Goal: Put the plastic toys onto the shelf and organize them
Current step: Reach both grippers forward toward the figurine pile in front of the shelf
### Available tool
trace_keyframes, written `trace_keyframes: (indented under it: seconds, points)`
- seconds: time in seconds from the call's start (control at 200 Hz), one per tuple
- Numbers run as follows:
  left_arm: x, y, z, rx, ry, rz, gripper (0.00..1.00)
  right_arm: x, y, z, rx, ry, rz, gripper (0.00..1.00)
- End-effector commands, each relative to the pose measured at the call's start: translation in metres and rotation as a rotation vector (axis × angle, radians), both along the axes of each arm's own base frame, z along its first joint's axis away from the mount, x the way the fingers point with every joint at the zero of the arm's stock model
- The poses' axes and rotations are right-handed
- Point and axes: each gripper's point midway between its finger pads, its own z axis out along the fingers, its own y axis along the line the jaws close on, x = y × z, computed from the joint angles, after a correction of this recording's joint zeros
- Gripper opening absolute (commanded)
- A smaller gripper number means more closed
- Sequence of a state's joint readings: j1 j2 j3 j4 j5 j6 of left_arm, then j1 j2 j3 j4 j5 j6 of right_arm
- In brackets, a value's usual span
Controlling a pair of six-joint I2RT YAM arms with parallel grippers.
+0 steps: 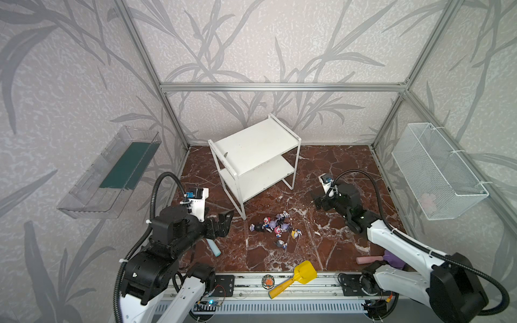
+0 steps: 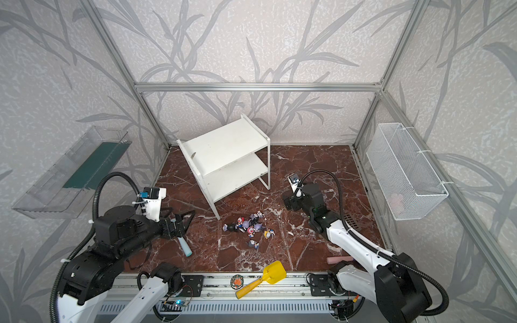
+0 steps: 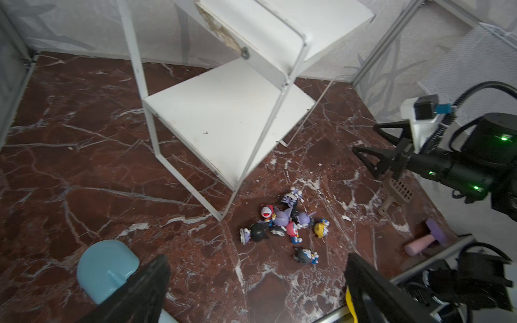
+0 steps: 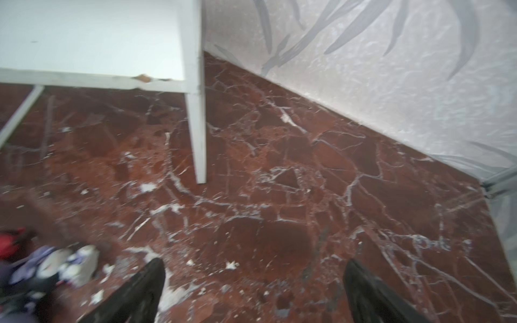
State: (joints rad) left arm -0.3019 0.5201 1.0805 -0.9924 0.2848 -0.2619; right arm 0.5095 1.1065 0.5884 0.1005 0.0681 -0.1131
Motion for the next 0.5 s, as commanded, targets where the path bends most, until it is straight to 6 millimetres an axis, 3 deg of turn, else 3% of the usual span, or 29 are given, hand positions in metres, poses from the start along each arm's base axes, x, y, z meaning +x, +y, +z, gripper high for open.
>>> trace_keyframes:
  seconds: [0.0,0.165,0.28,0.495]
  points:
    - [-0.025,-0.028,0.002,-0.066,0.045,-0.197,0.99,-0.052,0.014,-0.033,-0.002,0.253,0.082,0.99]
    - [-0.039,-0.052,0.017,-0.172,0.013,-0.349,0.99,-0.098,0.056,-0.042,0.101,0.412,0.206,0.98]
    - [-0.047,-0.064,0.023,-0.234,0.006,-0.433,0.99,-0.122,0.075,-0.055,0.104,0.543,0.24,0.95]
    - [-0.05,-0.072,0.02,-0.295,-0.002,-0.483,0.99,-0.137,0.086,-0.087,0.076,0.699,0.257,0.94]
